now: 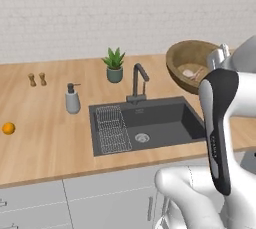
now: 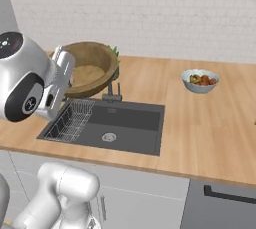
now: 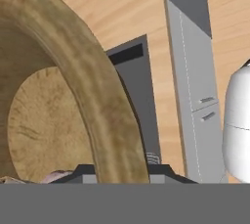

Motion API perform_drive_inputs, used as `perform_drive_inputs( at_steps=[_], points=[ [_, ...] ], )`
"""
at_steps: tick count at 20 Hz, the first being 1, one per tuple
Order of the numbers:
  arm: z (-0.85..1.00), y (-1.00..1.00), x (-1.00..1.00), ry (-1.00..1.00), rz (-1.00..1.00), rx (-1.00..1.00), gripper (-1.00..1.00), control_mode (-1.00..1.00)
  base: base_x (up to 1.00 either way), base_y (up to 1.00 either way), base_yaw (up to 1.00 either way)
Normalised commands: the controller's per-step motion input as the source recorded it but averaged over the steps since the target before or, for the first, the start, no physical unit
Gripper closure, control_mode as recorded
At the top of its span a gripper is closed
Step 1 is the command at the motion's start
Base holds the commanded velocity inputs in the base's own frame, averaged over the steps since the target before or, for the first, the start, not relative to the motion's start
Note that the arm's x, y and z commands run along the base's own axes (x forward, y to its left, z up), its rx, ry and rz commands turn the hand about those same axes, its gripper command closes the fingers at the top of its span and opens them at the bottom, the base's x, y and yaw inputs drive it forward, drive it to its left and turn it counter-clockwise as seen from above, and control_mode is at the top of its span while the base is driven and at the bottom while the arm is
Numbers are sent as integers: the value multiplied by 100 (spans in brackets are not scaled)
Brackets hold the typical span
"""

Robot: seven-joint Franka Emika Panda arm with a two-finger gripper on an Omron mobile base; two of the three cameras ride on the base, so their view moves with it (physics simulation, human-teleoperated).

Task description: Pick the garlic from the sink and place it in the bowl. Then pick the bowl and place it in the microwave. Then close the microwave door and press the start button.

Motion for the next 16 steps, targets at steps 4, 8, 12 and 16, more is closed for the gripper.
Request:
perform_drive_inputs(
  at_steps=[4, 8, 12, 16],
  points=[
    [0, 0, 0, 0, 0, 0, 100, 100, -97, -48, 1],
    [0, 0, 0, 0, 0, 0, 100, 100, -71, -55, -28],
    [0, 0, 0, 0, 0, 0, 100, 100, 0, -2, -91],
    [0, 0, 0, 0, 0, 0, 100, 100, 0, 0, -99]
  ],
)
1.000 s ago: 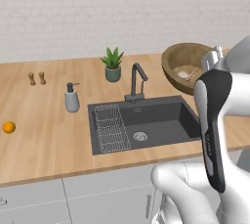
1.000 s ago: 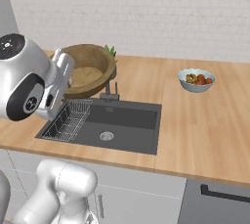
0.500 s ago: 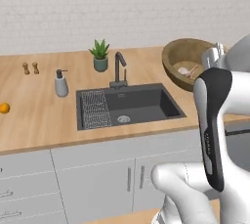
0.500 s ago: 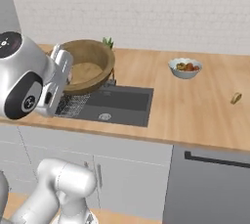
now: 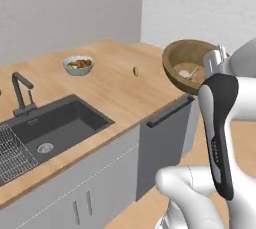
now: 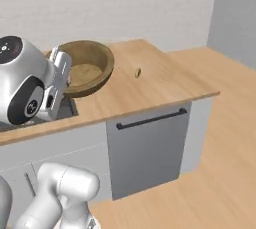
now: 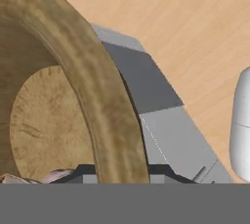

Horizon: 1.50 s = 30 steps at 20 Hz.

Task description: Pick the garlic from the sink and place it in the bowl. Then pick the bowl and place it in the microwave. Then close the microwave door and press the start button.

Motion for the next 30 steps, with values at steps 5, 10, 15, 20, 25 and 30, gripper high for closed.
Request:
perform_drive_inputs(
  at_steps=[5, 10, 15, 20, 25, 30],
  points=[
    [0, 0, 0, 0, 0, 0, 100, 100, 0, -5, -93],
    [0, 0, 0, 0, 0, 0, 100, 100, 0, 0, -98],
    [0, 0, 0, 0, 0, 0, 100, 100, 22, 1, -82],
    [0, 0, 0, 0, 0, 0, 100, 100, 99, 16, -53],
    [0, 0, 0, 0, 0, 0, 100, 100, 100, 11, -38],
    [0, 0, 0, 0, 0, 0, 100, 100, 100, 50, -35]
  ],
)
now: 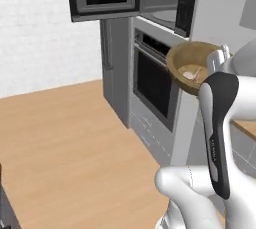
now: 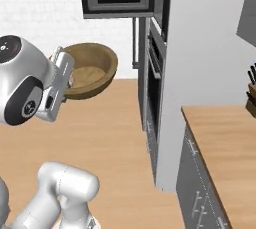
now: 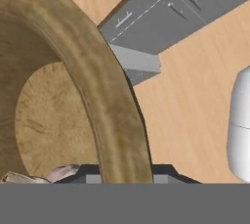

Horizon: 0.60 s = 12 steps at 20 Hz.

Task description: Pick the garlic from the sink and place it in the bowl. Then pick the bowl and place it in the microwave. Then close the microwave door and press the start button.

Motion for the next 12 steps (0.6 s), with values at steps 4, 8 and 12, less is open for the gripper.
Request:
perform_drive_inputs(
  at_steps=[4, 8, 12],
  points=[
    [0, 0, 0, 0, 0, 0, 100, 100, 100, 62, -38],
    [0, 0, 0, 0, 0, 0, 100, 100, 100, 77, -41],
    [0, 0, 0, 0, 0, 0, 100, 100, 100, 99, -44]
  ],
)
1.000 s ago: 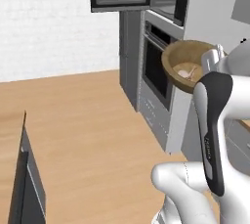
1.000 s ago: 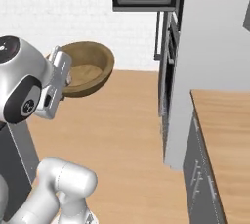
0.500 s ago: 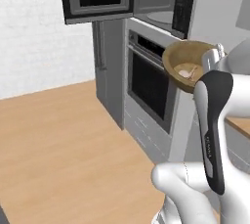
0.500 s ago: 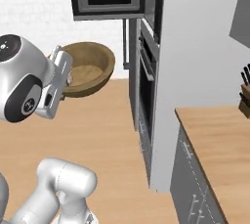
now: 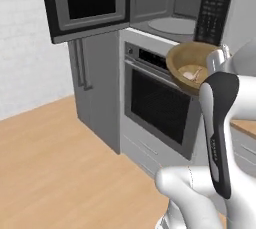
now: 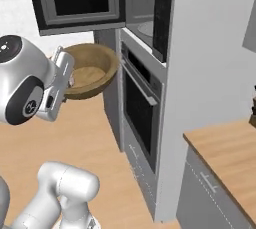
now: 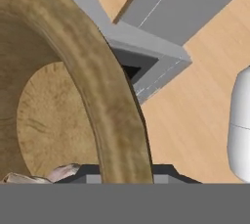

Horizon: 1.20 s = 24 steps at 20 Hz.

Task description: Pick the garlic from the sink and place it in the bowl. Then pick the bowl and place it in the microwave. Then close the microwave door and press the start button.

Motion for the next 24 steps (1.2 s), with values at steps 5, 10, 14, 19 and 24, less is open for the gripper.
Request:
perform_drive_inputs(
  at_steps=[5, 10, 14, 19, 24],
  points=[
    [0, 0, 0, 0, 0, 0, 100, 100, 100, 89, -43],
    [0, 0, 0, 0, 0, 0, 100, 100, 100, 67, -36],
    [0, 0, 0, 0, 0, 0, 100, 100, 94, 18, -21],
    [0, 0, 0, 0, 0, 0, 100, 100, 75, -17, -18],
    [0, 0, 0, 0, 0, 0, 100, 100, 70, -3, -22]
  ],
)
